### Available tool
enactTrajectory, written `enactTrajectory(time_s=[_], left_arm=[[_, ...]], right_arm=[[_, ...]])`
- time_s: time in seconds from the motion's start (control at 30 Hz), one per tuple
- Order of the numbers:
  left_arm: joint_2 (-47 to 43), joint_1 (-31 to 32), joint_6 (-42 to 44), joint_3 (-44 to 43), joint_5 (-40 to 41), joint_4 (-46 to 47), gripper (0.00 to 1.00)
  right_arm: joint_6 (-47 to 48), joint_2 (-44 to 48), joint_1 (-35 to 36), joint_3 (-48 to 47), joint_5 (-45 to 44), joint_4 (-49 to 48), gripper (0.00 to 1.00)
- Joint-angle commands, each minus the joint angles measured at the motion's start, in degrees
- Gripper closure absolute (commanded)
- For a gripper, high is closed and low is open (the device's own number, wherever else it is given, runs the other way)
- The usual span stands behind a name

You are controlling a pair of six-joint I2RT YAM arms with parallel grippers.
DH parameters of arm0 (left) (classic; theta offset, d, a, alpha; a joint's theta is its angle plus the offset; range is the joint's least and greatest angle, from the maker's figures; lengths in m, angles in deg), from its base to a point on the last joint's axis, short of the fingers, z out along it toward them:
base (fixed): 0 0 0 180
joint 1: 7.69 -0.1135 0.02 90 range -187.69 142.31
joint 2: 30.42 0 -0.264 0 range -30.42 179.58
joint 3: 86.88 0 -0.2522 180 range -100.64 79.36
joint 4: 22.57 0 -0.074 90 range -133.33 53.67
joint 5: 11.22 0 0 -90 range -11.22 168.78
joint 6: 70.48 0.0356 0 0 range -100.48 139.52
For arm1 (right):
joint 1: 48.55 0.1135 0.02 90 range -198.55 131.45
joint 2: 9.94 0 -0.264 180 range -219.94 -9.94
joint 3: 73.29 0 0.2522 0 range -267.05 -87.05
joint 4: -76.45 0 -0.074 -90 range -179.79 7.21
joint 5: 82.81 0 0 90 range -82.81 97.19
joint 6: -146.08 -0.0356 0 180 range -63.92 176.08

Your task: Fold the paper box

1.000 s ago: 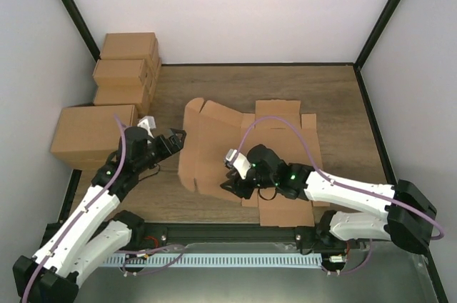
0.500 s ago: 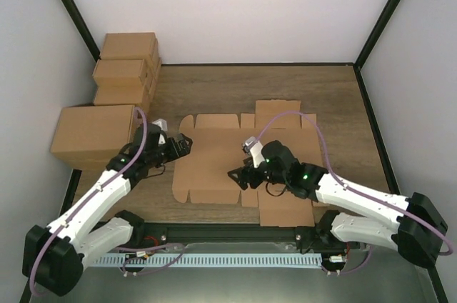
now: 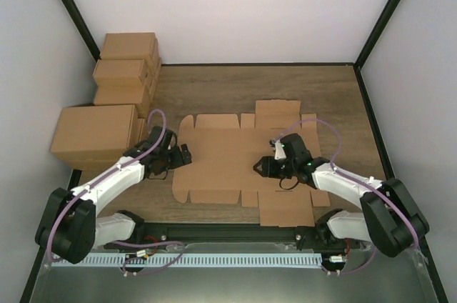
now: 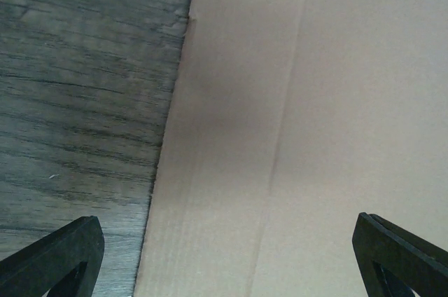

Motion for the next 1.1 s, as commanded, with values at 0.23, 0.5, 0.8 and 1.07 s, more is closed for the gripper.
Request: enactTrajectory(time_s=[0.23, 0.5, 0.8, 1.07], left_arm=[[4.44, -2.01, 0.84, 2.82, -2.05, 3.77, 0.00], [6.18, -2.80, 1.43, 4.02, -6.60, 6.74, 0.00], [5.10, -2.78, 0.54, 5.11, -14.25, 11.04, 0.00], [-0.14, -2.87, -0.54, 3.14, -18.30, 9.37, 0.00]], right_arm=[[-0.63, 0.06, -13.25, 5.49, 17.85, -10.27, 0.99], [0.65, -4.90, -17.08, 6.87, 17.30, -11.74, 0.99], [0.69, -10.52, -17.08, 7.72, 15.63, -14.32, 0.99], [0.61, -10.68, -17.10, 7.27, 13.71, -13.54, 0.99]])
